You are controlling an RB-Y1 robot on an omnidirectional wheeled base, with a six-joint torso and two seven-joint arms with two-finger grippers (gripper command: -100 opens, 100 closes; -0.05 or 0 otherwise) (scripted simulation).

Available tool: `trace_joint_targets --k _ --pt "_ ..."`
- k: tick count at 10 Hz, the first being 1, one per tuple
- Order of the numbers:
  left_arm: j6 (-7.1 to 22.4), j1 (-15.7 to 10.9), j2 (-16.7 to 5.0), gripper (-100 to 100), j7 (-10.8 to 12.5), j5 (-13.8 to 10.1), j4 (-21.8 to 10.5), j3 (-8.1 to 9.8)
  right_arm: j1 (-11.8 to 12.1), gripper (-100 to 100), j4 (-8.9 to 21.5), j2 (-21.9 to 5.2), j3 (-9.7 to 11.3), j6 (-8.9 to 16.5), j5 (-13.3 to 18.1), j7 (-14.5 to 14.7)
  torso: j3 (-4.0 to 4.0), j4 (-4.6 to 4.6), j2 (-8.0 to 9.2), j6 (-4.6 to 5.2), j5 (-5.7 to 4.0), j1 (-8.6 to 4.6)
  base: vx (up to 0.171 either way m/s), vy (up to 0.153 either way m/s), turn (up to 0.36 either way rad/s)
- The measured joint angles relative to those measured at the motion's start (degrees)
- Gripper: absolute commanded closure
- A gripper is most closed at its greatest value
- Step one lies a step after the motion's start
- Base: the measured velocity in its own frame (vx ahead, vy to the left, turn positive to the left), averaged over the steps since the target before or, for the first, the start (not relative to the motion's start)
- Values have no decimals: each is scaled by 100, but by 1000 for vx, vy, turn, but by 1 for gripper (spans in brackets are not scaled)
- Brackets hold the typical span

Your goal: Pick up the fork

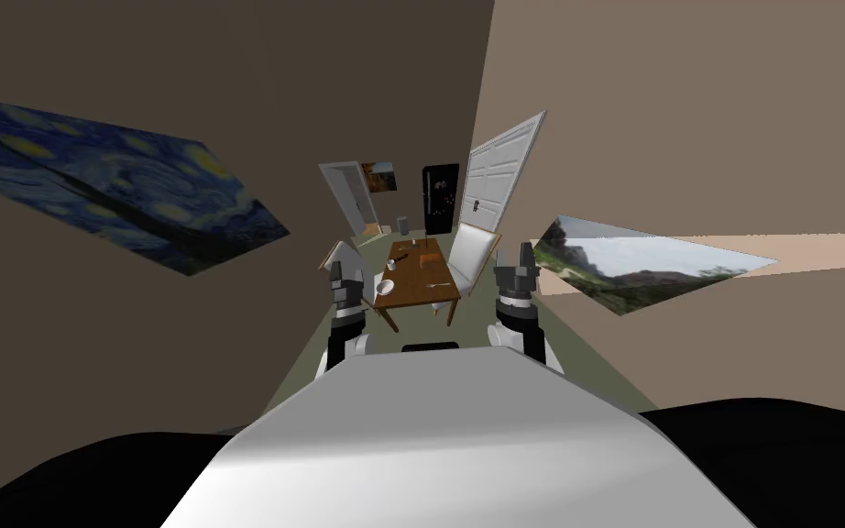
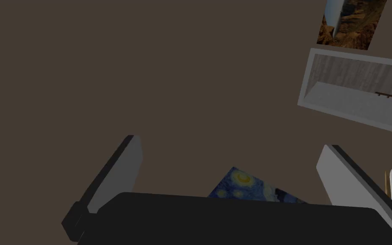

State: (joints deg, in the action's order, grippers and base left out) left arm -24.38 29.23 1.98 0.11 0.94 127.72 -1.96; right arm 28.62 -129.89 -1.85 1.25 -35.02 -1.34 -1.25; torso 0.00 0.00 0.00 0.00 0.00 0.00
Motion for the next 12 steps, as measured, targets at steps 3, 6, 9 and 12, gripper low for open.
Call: trace_joint_targets --k 3,6,9,12 --pt "0 0 0 0 0 0 0 0 -85 -100 220 -430 162 154 191 89 -2 -1 -4 1 -2 -7 9 -13 194" --pt "0 0 0 0 0 0 0 0 -135 -100 493 -904 416 354 512 242 -6 -2 -11 -4 -1 -5 18 -11 223" --pt "0 -1 0 0 0 0 0 0 -237 -100 882 -1344 519 437 747 312 -6 -2 -11 -4 -1 -5 18 -11 304" --pt "0 0 0 0 0 0 0 0 -287 -100 1216 -1776 727 606 1095 449 -5 -2 -9 -2 -1 -4 12 -11 144"
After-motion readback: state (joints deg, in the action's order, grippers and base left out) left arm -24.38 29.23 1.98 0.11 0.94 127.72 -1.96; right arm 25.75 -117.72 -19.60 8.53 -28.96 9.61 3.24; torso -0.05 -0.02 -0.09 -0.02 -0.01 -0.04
